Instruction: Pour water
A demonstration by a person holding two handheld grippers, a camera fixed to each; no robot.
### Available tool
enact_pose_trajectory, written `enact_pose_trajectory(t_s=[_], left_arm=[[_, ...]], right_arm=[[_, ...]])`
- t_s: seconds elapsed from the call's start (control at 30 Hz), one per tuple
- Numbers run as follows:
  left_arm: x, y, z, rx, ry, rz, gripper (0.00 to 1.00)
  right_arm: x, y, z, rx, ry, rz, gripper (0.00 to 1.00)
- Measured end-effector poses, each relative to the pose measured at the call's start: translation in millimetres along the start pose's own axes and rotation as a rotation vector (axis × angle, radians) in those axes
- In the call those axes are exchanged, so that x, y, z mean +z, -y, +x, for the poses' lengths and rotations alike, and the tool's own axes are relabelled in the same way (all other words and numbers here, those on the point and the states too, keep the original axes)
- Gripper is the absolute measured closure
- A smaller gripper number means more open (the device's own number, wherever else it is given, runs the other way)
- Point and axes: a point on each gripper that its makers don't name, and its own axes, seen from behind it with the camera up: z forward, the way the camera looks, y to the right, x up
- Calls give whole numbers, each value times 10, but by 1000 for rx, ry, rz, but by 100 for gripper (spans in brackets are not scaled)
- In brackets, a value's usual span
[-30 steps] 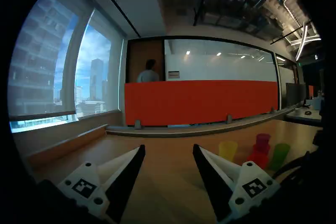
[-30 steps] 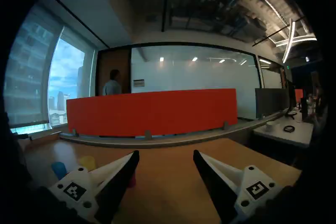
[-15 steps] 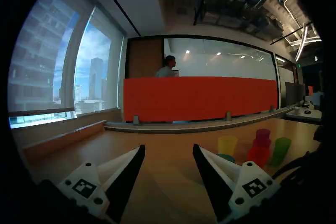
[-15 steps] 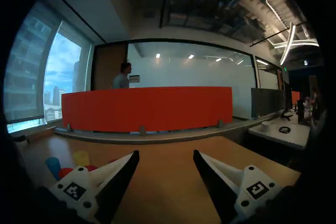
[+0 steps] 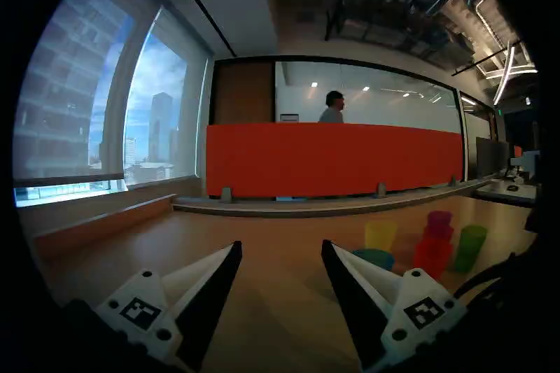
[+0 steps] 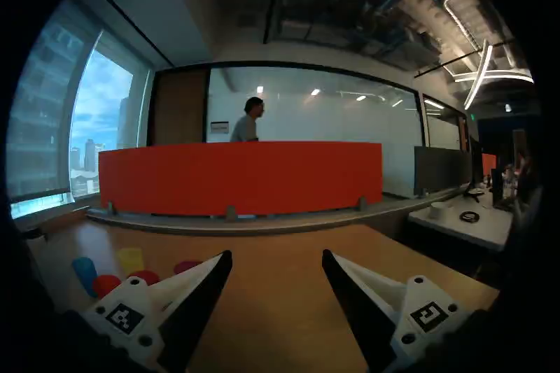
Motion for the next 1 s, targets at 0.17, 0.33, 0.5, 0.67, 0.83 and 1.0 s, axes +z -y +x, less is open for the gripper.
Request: enact_pose_trajectory(t_s=[0.17,0.33,0.5,0.67,0.83,1.0], left_arm=[[21,-14,-53,5,9,-3,16],[31,-5,-82,3,17,-1,16],[40,-4,-85,1,21,-4,16],[47,-10,-88,1,21,-5,16],[39,-14,-96,2,21,-4,16],[35,-17,-99,3,21,-3,16]], right_arm=[[-1,-16,25,3,-3,-6,0],[-1,-25,40,0,-3,-11,0],[-1,-14,53,0,-5,-8,0],[-10,3,77,4,-9,-3,0],[-33,-19,103,4,-11,-6,0],[-56,-61,113,10,-12,-10,0]])
